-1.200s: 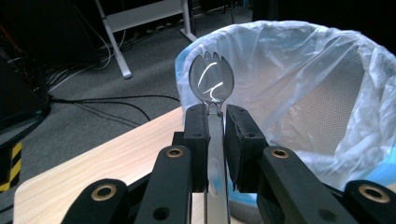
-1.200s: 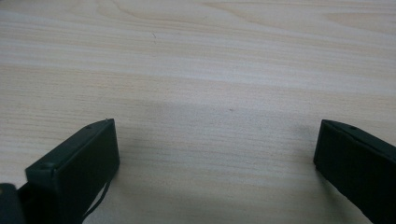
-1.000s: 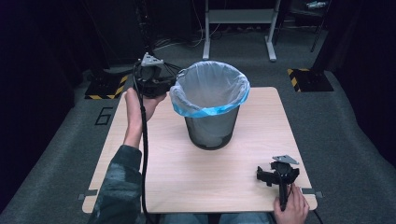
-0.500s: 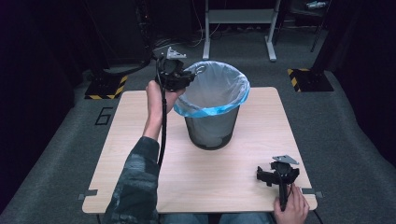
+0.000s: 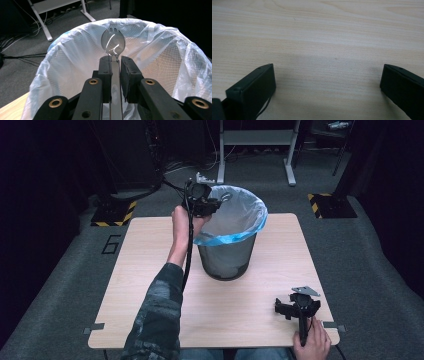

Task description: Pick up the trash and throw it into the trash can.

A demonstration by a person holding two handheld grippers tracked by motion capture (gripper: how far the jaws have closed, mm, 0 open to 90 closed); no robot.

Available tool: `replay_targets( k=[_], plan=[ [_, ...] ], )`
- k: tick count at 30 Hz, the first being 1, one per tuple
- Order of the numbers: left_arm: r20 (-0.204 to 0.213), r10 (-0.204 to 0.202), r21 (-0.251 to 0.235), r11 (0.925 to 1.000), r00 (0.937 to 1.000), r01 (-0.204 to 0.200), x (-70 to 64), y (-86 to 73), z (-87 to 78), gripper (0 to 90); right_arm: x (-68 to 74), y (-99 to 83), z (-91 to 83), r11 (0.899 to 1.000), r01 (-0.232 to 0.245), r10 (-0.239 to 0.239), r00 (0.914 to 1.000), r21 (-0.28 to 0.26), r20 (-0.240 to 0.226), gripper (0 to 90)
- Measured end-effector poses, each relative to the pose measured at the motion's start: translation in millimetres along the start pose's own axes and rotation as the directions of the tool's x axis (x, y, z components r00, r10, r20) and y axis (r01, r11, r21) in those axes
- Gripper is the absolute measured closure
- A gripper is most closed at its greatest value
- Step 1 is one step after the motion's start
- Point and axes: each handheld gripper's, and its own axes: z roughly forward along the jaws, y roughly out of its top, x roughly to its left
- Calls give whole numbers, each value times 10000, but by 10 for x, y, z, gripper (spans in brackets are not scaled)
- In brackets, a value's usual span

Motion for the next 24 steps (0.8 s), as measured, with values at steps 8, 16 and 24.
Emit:
replay_targets(
  k=[8,16,24],
  plan=[
    [79,-48,114,9999,10000,47,-30,8,113,791,0,0,0,10000,0,0,10000,-2,-1,0],
    [85,-175,238,9996,9998,173,-19,1,187,787,0,0,0,10000,-4,4,10000,0,-3,0],
    [113,-730,580,9957,9973,722,50,-54,102,323,0,0,0,10000,-2,2,10000,-2,-1,0]
  ],
)
